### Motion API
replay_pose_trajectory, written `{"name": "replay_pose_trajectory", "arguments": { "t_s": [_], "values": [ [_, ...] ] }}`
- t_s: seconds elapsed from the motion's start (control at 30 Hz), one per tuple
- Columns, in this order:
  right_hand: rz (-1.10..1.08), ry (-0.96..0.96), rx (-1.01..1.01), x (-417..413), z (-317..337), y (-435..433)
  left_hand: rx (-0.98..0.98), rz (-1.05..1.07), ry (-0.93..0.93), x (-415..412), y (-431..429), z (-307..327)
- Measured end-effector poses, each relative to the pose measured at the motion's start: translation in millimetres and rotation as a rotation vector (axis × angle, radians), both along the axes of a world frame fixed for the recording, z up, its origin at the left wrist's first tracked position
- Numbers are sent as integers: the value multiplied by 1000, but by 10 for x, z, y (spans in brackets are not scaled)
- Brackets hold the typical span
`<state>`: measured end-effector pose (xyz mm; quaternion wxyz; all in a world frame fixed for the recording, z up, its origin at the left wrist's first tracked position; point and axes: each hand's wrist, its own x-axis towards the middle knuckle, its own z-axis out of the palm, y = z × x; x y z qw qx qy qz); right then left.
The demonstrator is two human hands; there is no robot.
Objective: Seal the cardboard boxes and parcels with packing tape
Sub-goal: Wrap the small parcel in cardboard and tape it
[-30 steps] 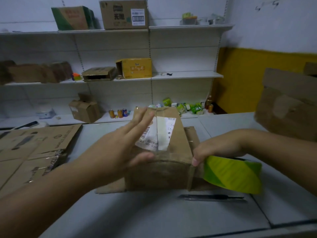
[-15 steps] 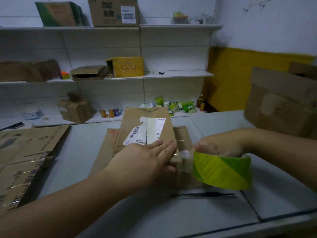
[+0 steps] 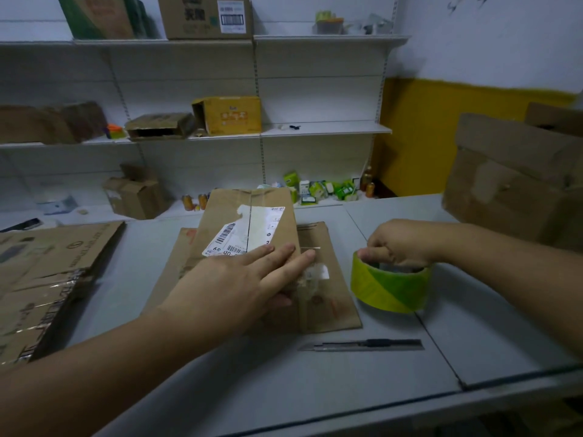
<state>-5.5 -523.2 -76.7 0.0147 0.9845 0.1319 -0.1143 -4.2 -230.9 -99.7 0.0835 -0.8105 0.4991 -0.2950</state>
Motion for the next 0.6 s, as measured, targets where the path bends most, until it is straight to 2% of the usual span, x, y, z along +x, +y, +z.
{"name": "replay_pose_trajectory", "arguments": {
  "t_s": [0.13,0.3,0.4,0.5,0.57,0.6],
  "values": [
    [26,-88,-40,-5,-95,-34,-24,23,33,37,25,7],
    [-32,-88,-48,-39,-42,-41,9,60,13,41,63,31],
    [-41,-113,-54,-49,-166,59,-11,62,114,-10,65,51],
    [-127,-267,-19,-112,-205,153,-41,99,107,-53,23,76],
    [-221,-419,138,-228,-173,125,-49,104,80,-66,-11,70],
    [-236,-571,268,-335,-182,131,-32,107,69,-60,-11,64]
  ]
}}
